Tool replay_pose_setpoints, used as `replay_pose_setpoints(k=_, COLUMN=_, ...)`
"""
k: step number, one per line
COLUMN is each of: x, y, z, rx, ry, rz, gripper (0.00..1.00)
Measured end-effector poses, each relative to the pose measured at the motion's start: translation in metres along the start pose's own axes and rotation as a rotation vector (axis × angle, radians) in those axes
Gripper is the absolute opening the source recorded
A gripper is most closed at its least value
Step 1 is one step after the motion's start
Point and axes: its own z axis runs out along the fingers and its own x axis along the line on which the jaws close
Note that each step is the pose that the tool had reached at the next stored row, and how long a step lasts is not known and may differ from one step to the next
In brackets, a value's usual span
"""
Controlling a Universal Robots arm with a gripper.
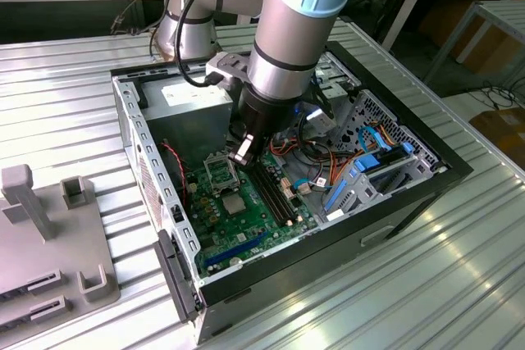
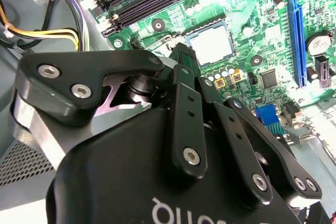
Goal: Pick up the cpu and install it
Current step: 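Close the cpu cover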
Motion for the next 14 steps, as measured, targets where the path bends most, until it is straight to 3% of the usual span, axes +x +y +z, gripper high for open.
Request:
replay_pose_setpoints(k=12, x=-0.0003, y=0.0002, z=0.0001, rx=-0.0001, ry=-0.0001, rz=-0.004, gripper=0.11)
replay_pose_setpoints(k=14, x=-0.0003, y=0.0001, z=0.0002, rx=0.0012, ry=0.0011, rz=-0.052, gripper=0.11)
